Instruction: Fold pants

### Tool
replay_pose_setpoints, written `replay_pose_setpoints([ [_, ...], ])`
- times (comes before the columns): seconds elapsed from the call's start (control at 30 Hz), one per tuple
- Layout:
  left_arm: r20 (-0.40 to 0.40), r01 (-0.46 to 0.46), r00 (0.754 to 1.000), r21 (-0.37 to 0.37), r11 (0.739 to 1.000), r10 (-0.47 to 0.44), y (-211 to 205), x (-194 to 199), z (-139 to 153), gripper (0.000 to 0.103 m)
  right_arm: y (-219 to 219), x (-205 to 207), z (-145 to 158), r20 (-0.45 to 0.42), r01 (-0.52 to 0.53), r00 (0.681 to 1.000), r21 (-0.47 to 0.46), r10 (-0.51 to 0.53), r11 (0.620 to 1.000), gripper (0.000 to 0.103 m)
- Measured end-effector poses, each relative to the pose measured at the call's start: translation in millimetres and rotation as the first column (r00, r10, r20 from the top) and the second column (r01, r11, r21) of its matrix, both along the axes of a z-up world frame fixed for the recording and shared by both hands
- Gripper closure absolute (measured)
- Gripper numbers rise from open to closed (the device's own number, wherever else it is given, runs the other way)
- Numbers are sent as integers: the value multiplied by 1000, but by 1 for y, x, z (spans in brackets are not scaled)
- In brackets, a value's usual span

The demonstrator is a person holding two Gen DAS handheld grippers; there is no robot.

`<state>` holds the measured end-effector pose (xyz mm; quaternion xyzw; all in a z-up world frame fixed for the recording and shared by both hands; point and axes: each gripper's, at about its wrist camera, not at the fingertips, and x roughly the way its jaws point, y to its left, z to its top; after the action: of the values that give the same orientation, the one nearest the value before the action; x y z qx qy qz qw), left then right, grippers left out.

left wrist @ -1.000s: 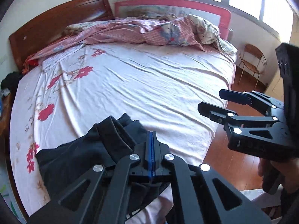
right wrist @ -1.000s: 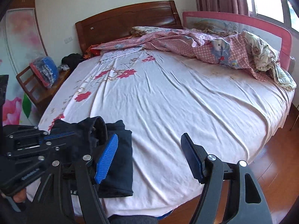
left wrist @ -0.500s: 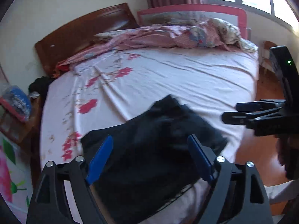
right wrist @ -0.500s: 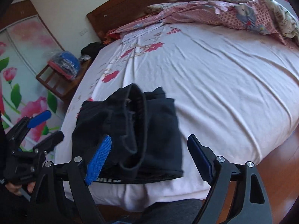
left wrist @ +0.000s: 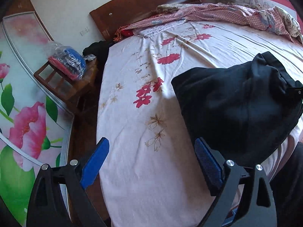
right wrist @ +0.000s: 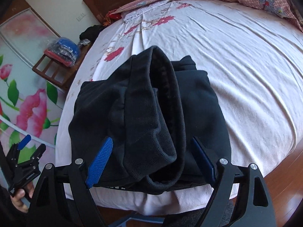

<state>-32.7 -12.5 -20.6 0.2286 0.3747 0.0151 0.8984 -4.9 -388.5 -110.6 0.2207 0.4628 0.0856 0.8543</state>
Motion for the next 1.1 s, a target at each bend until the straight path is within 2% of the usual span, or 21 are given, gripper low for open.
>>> replay_pose_setpoints([
  [0.07,-21,7,1000,-23,1000,-8,-14,5,-3,11,2,5,-6,-16,-4,1000,20,5,1000,20],
  [0.1,-24,10,1000,-33,999,-10,-19,5,-3,11,5,7,-8,-9,-22,1000,37,22,999,24],
  [0.13,-23,11,1000,-38,999,-12,-20,6,-2,11,8,8,-9,-3,-38,999,50,38,998,34],
  [0.17,-20,14,1000,-39,999,-15,-22,3,0,11,11,9,-9,-1,-58,998,43,58,997,56],
  [0.2,-13,20,1000,-41,999,-20,-23,4,3,11,14,8,-5,8,-68,998,14,68,998,71],
  [0.23,-7,26,1000,-44,999,-26,-22,4,6,9,14,6,0,26,-79,997,12,79,997,78],
  [0.3,12,30,999,-48,998,-29,-22,5,15,8,11,-1,19,69,-84,994,19,83,996,83],
  [0.37,29,28,999,-60,998,-27,-18,8,24,8,5,-8,35,109,-69,991,-20,71,997,84],
  [0.43,43,16,999,-61,998,-14,-14,11,29,7,-13,-16,49,132,-22,991,-21,25,1000,84],
  [0.53,49,2,999,-79,997,2,-8,13,33,5,-37,-19,32,70,35,997,7,-36,999,81],
  [0.57,50,-6,999,-79,997,10,-7,14,31,3,-42,-17,15,20,37,999,8,-38,999,64],
  [0.6,42,-12,999,-81,997,15,-6,17,26,2,-47,-11,-6,-63,51,997,-16,-52,999,36],
  [0.63,15,-15,1000,-90,996,16,-6,20,18,2,-56,-11,-23,-130,103,986,-28,-105,994,35],
  [0.67,-8,-15,1000,-95,995,15,-6,23,10,2,-60,-14,-23,-110,107,988,17,-104,994,35],
  [0.73,-51,-21,999,-114,993,15,-5,27,-6,2,-64,-28,1,-41,113,993,-43,-115,993,35],
  [0.8,-109,-19,994,-158,987,1,-3,35,-17,2,-66,-33,30,21,73,997,-99,-71,992,35],
  [0.9,-145,-39,989,-247,968,3,3,53,-23,2,-79,-18,53,44,14,999,-118,-9,993,35],
  [0.97,-167,-24,986,-308,951,-29,5,66,-22,2,-90,1,52,28,-32,999,-71,34,997,35],
  [1.1,-190,-31,981,-344,938,-37,1,84,-21,2,-96,26,39,-22,-47,999,-57,46,997,35],
])
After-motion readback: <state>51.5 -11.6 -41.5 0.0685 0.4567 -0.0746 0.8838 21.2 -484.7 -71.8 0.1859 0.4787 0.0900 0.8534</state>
